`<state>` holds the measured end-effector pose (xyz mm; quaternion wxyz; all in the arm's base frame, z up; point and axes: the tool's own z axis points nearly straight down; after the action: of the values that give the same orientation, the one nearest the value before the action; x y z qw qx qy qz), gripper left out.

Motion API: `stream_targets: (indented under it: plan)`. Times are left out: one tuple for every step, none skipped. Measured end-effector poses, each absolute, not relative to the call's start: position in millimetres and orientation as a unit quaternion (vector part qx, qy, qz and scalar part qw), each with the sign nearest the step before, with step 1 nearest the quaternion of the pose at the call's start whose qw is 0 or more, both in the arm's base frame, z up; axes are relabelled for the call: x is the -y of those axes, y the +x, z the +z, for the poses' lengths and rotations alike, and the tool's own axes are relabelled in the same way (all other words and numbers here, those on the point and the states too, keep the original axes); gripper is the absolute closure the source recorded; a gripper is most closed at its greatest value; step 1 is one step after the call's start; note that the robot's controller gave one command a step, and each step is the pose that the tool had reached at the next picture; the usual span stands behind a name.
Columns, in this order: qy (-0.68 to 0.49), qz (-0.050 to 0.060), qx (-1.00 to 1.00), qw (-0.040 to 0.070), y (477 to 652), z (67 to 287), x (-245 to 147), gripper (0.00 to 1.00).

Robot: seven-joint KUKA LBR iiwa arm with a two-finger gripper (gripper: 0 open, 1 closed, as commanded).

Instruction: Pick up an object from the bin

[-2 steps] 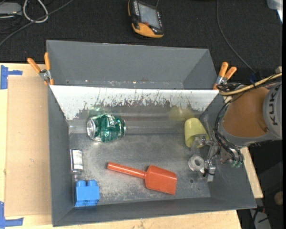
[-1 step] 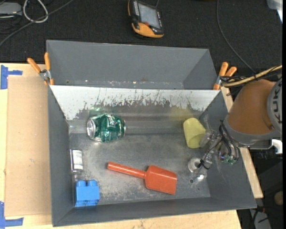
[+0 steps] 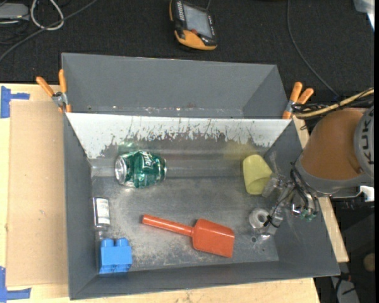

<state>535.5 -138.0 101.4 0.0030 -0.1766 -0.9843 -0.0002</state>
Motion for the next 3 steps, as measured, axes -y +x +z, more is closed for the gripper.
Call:
stream_targets:
  plan:
    - [-0.209, -0.001, 0.978, 0.0, 519.0, 69.7, 128.8, 0.0]
    - [-0.277, -0.001, 0.961, 0.001, 518.3, 72.4, 136.4, 1.0]
    - [-0.277, -0.001, 0.961, 0.001, 518.4, 72.5, 136.3, 1.0]
